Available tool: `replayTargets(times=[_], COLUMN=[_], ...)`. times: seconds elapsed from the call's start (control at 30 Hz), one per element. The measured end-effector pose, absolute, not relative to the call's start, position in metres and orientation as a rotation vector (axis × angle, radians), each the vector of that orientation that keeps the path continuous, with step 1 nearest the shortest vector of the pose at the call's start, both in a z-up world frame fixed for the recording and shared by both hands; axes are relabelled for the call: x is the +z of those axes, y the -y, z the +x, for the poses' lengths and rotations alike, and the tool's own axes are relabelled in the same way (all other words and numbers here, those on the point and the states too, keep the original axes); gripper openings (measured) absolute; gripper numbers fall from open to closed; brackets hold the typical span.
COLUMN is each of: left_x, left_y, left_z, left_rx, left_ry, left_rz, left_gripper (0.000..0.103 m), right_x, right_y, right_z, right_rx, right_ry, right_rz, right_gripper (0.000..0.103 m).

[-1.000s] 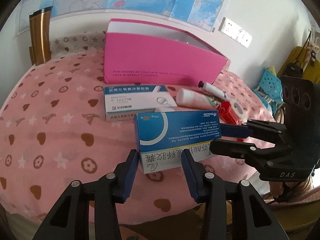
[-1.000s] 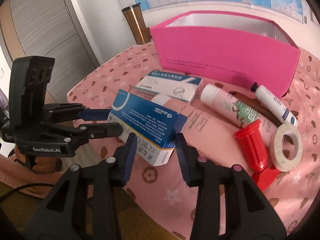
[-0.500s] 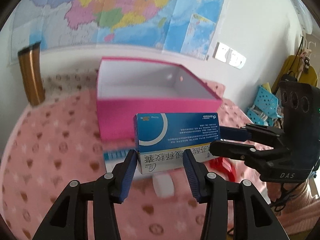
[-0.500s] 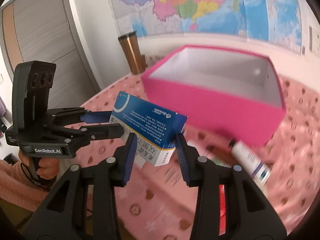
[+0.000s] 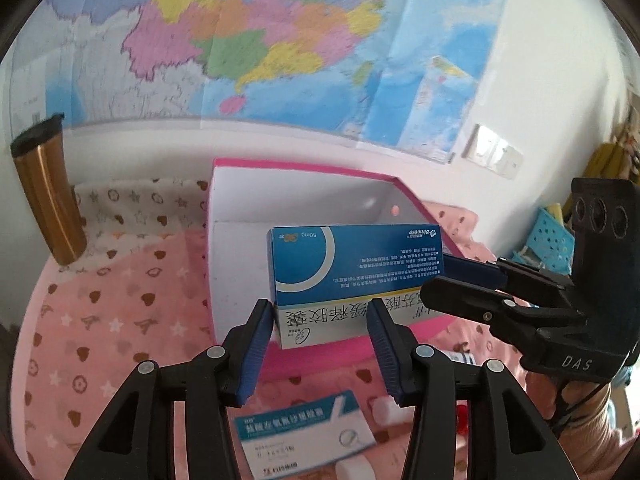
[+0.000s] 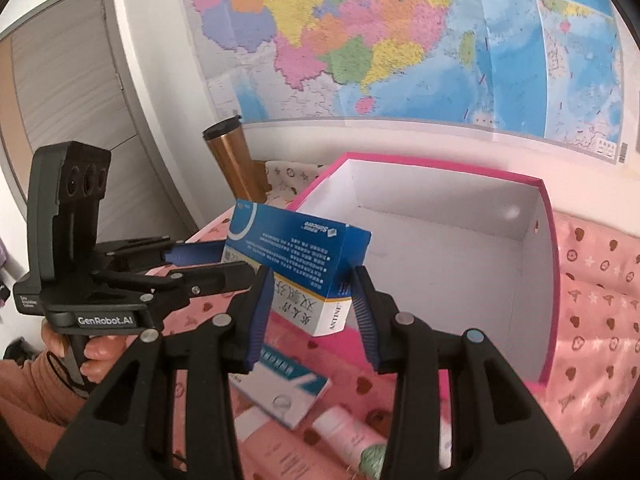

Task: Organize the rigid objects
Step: 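Lift the medicine box into the magenta box and open the right gripper, then move the right gripper to the red corkscrew and grasp it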

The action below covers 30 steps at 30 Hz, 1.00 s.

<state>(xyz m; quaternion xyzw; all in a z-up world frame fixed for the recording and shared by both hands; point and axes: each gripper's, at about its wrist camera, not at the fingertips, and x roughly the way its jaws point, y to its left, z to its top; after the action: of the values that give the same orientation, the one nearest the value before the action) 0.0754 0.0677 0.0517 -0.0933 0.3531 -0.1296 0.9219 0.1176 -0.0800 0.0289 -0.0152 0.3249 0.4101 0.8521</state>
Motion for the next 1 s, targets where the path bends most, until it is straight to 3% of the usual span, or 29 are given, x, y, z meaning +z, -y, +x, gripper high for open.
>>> replayTargets(times=[0.33,0.67,0.87,1.0], left_x=[0.026,0.026,0.034,0.043], left_y=[-0.076,-0.074,-0.074,-0.066], left_z=[0.118,0.129,0.114,0.092], left_rx=[-0.180,-0.118,-0.107,-0.151], left_ry=[-0.850,-0.852,-0.789,-0.720], left_rz=[-0.221,-0.191,-0.182,-0.173], left_gripper=[0.049,0.049,0.051,0.061], right_x=[-0.013,-0.042,-0.039,-0.016], right_y=[0.060,0.044,0.050,0.082], right_z=[0.171,0.200,0.193,0.164], right_rx=[0.845,0.839,0.843,0.860], right_ry=[-0.872,-1.003,-0.976,-0.866], right_rz=[-0.003,-0.009,-0.001,0.019], right_gripper=[0.043,0.043,0.043,0.045])
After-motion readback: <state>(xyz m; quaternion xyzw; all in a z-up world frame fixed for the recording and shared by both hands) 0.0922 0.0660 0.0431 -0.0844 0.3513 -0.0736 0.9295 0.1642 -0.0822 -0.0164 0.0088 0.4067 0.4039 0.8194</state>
